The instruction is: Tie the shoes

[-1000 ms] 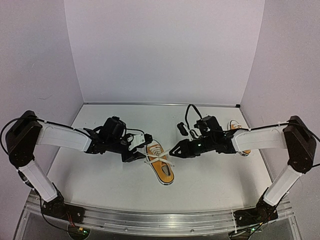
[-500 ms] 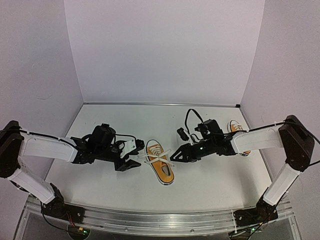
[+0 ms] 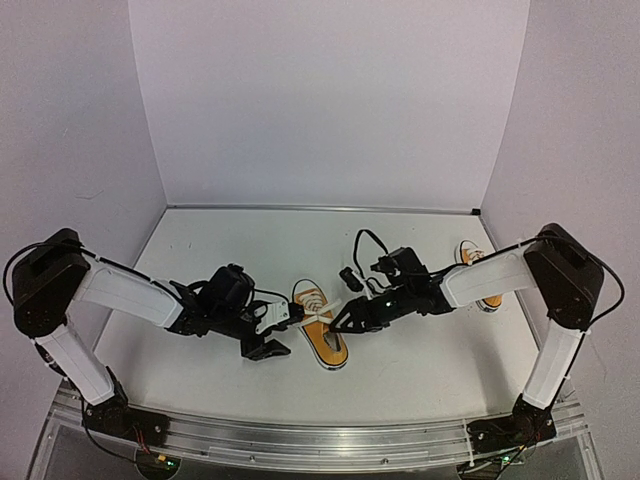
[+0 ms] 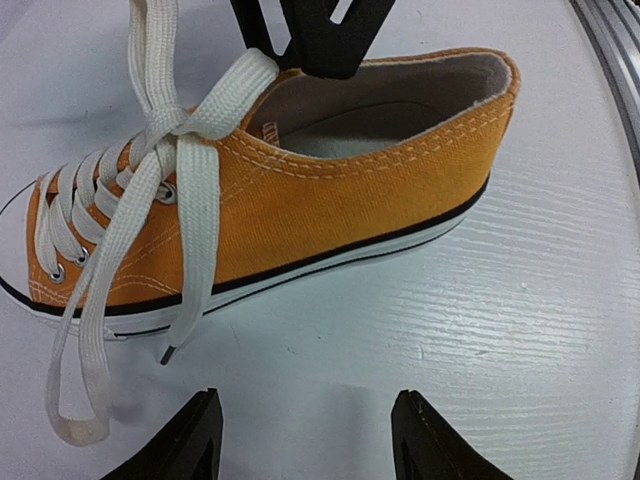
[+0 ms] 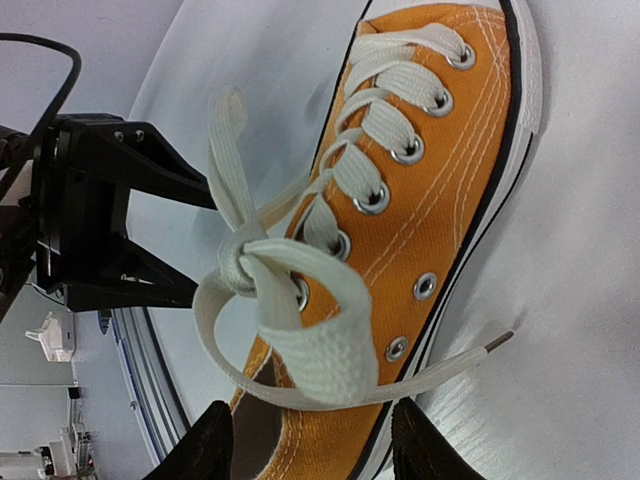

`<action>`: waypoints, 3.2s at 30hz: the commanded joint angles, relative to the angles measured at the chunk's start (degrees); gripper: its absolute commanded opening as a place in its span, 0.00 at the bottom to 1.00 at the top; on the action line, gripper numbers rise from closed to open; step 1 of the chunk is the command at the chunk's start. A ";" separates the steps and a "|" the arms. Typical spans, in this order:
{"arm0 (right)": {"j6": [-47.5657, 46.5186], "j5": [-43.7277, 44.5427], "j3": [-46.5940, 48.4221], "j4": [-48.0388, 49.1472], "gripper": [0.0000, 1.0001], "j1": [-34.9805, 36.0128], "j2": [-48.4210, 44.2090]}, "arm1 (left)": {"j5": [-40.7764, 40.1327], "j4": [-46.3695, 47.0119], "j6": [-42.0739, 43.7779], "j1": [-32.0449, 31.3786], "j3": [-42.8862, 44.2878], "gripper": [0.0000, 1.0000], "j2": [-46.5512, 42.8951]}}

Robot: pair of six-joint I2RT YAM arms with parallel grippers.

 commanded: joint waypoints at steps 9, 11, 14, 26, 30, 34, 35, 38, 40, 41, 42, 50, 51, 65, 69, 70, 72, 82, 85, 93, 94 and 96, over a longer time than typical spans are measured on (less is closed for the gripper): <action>-2.88 1.91 1.95 0.13 0.60 -0.18 -1.61 | 0.58 5.06 2.75 0.13 8.02 0.64 6.81; -3.74 0.97 2.50 -0.28 0.61 -0.41 -1.48 | 1.03 5.25 2.99 0.23 8.61 0.64 7.55; -4.82 0.30 3.49 -1.06 0.61 -0.52 0.46 | 1.87 4.68 3.30 0.43 9.70 0.64 8.94; -6.73 -0.16 3.95 -2.87 0.63 -2.80 -2.27 | 9.91 -2.51 3.29 0.52 10.73 0.48 6.81; -7.98 -0.42 4.97 -2.58 0.63 -2.83 -0.01 | 12.11 -2.53 2.12 -0.27 8.92 0.44 4.28; -8.94 -3.35 6.18 -0.36 0.63 -2.78 3.04 | 12.31 -1.85 1.61 -0.34 8.00 0.45 3.50; -9.15 -4.57 6.49 0.09 0.63 -2.78 3.87 | 12.19 -1.76 1.60 -0.39 8.00 0.46 3.61; -9.22 -7.90 7.01 1.58 0.61 -2.77 5.32 | 12.17 -1.71 1.40 -0.44 8.50 0.47 4.60; -9.30 -9.56 7.03 1.82 0.59 -2.71 5.51 | 12.08 -1.55 1.34 -0.45 8.80 0.47 5.36; -9.31 -10.32 6.92 1.85 0.58 -2.68 5.29 | 12.14 -1.40 1.25 -0.47 8.85 0.47 5.54; -9.36 -11.16 6.71 1.90 0.56 -2.60 4.87 | 12.29 -1.30 1.20 -0.44 8.97 0.47 5.64; -8.30 -14.99 4.52 1.76 0.43 0.65 -0.90 | 12.47 -0.76 0.88 -0.47 8.81 0.46 6.05; -8.08 -15.33 4.76 1.58 0.42 1.50 -1.06 | 12.63 -0.62 0.72 -0.50 8.74 0.46 6.14; -7.07 -14.45 8.11 -1.20 0.40 7.67 -3.31 | 13.81 0.72 -0.22 -2.17 4.60 0.46 1.39; -6.10 -9.00 4.52 -2.32 0.44 5.46 -9.42 | 13.02 2.40 -1.48 -2.10 2.54 0.48 -0.54; -5.58 -7.51 3.37 -2.56 0.45 4.55 -10.84 | 13.15 2.86 -1.79 -2.10 2.26 0.49 -0.63; -4.38 -3.84 1.72 -3.39 0.46 2.03 -13.12 | 13.69 4.05 -2.43 -2.10 1.84 0.50 -0.33; -8.78 -0.33 -0.29 -15.02 0.50 1.27 -12.08 | 11.82 5.91 -2.79 -2.10 3.19 0.53 3.16; -10.16 -0.83 -0.57 -16.19 0.50 2.92 -10.97 | 11.87 6.43 -2.75 -2.10 3.22 0.53 3.79; -12.37 0.12 0.57 -18.32 0.40 5.32 -7.45 | 11.75 6.68 -2.45 -2.10 3.25 0.53 4.72; -12.49 -0.07 0.91 -18.47 0.37 5.48 -7.30 | 11.67 6.80 -2.38 -2.10 3.10 0.53 4.57; -12.63 -0.66 1.53 -18.78 0.26 5.79 -7.38 | 11.49 7.19 -2.35 -1.95 2.49 0.53 4.12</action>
